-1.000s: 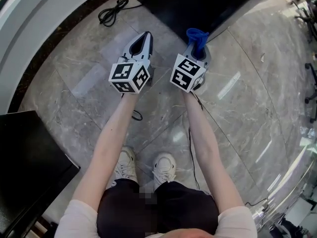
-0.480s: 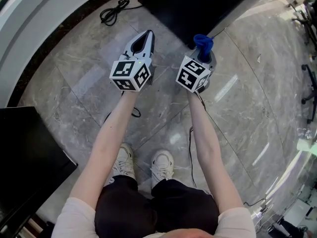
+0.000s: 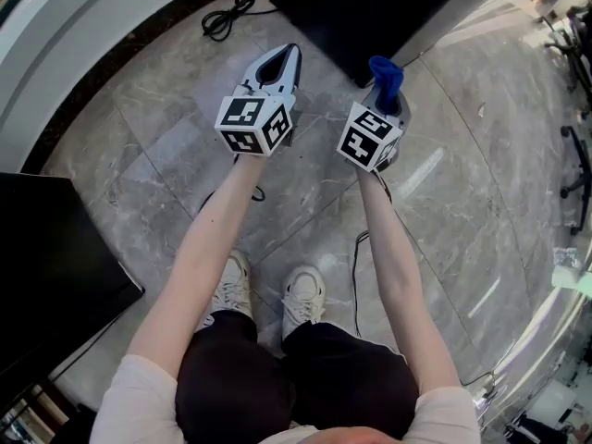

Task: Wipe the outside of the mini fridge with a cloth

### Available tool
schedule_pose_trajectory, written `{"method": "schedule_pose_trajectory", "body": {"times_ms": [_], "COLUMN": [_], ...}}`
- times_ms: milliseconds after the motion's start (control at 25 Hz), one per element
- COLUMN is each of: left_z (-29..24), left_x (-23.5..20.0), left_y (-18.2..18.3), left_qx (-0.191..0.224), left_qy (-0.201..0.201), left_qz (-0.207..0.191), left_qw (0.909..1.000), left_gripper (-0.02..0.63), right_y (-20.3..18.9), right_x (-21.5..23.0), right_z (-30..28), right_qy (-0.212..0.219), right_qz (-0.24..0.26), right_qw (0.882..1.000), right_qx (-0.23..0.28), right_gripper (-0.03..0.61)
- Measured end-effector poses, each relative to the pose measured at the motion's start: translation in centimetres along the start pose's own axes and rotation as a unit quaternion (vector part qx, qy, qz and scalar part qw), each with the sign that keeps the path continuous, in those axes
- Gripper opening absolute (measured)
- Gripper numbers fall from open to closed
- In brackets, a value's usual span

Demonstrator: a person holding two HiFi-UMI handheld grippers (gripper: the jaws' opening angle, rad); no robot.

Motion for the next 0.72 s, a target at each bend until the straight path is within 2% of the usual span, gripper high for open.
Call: {"method": "schedule_pose_trajectory", "body": {"times_ms": [80,200,360,520,720], "left_z": [0.4,1.3,2.0,2.2,2.0], "left_x": [0.2,-0.2,-0.1,-1.1,-1.5], "left_y": [0.6,1.1,0.6,0.1,-1.2], "left_qx": [0.002,0.002,-0.011,-0.017,-0.035], "left_qy": [-0.001,0.01,0.004,0.019,0.016], "left_qz": [-0.004,-0.004,-0.022,-0.024,-0.067], "left_qw": [1.0,0.9999,0.9997,0.9994,0.997], "left_gripper": [0.005,0.005,0.005,0.005,0.005], "right_y": [0.3,0.5,2.3,3.7,3.4], "right_x": [-2.0,-4.2,-5.1,-5.3,-7.1], "right_z": [1.5,2.9,2.9,2.5,2.4], "right_qy": [0.037,0.069,0.09,0.095,0.125], "right_qz": [0.015,0.009,-0.003,-0.047,-0.049], "right_qw": [0.999,0.998,0.995,0.994,0.99], "right_qx": [0.007,0.01,0.032,0.039,0.048], "right_gripper": [0.061,0.061,0.061,0.061,0.061]}}
Point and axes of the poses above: the fingertips, and each gripper's own axes: z backward along the fingers, x to its right, y out of its top, the point moved 2 cm from there along z, backward along the fingers, and after that the axes turned 11 degrees about x, right-handed, at the moved point
